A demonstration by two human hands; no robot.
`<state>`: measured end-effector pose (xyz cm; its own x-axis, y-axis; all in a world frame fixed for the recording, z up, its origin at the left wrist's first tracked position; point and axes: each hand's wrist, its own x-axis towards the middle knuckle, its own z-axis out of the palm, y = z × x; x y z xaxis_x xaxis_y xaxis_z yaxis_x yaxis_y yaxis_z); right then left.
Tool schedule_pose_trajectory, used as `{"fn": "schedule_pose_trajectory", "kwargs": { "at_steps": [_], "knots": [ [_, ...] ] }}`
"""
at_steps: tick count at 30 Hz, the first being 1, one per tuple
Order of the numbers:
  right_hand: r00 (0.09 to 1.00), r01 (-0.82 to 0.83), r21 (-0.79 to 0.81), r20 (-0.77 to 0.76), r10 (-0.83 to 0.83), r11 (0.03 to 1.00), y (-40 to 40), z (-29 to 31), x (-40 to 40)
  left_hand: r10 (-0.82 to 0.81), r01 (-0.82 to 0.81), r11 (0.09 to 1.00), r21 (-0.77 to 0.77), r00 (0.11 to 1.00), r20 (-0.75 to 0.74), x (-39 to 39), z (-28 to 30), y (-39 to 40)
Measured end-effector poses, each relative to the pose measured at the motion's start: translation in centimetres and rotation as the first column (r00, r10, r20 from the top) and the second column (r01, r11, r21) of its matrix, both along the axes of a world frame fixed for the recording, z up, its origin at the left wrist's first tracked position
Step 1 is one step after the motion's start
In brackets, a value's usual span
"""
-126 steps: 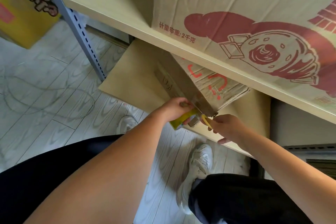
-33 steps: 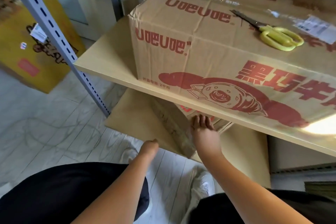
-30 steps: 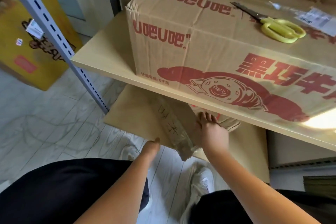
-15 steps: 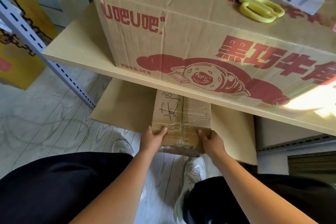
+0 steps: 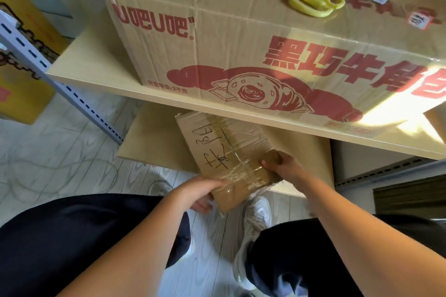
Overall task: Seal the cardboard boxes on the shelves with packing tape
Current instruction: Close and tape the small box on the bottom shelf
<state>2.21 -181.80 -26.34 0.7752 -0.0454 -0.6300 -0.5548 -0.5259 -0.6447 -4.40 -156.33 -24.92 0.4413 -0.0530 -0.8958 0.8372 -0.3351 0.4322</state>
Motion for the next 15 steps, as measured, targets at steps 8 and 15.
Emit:
{"fn": "schedule_pose_trajectory", "kwargs": {
  "at_steps": [8,15],
  "knots": [
    [0.803,0.559,0.149,-0.344,-0.487,0.816,1.5,-1.2,-3.8,-0.189,-0.278,0.577,0.768,0.869,0.457,4.7,1.5,3.0],
    [0.890,0.456,0.370,-0.179,-0.420,0.809,2.2,-2.6,-3.4,-0.317,0.002,0.786,0.618,0.859,0.401,8.4,0.2,6.1]
  ]
}}
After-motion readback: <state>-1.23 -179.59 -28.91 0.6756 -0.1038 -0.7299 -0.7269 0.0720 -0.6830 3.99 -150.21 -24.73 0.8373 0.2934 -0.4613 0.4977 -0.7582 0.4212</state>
